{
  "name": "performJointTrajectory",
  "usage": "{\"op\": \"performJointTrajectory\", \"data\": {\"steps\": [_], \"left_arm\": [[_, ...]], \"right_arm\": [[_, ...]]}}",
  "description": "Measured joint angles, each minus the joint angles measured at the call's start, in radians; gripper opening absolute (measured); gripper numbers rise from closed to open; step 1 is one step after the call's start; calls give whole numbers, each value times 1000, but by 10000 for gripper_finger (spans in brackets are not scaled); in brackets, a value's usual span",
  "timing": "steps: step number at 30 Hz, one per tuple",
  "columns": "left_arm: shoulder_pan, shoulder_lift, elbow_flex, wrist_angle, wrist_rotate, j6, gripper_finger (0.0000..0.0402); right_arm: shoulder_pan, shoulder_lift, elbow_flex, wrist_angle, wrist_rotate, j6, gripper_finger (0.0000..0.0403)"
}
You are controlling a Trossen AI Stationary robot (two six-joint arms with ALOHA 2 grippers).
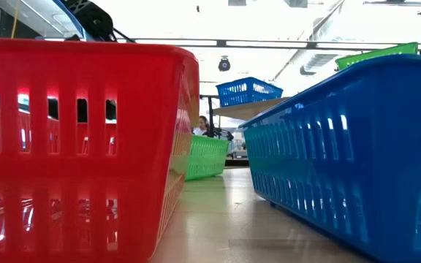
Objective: Stack baskets on shelf by color
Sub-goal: Put the top red basket on the shelf
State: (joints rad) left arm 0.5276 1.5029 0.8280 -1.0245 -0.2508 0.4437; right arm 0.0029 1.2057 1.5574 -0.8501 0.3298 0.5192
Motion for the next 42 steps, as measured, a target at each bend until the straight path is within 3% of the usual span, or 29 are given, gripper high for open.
{"op": "performJointTrajectory", "data": {"steps": [13, 25, 36, 42], "left_arm": [[-107, -193, 20, -108, -20, -88, 3], [-314, -315, 235, -278, -22, -272, 2], [-506, -265, 498, -254, -27, -243, 1], [-571, -161, 642, -250, -66, -178, 1]], "right_arm": [[0, 0, 0, 0, 0, 4, 74], [0, 0, 0, 0, 0, -20, 74], [-1, 0, 0, 1, -14, -106, 78], [-3, 0, 0, 1, -21, -128, 128]]}}
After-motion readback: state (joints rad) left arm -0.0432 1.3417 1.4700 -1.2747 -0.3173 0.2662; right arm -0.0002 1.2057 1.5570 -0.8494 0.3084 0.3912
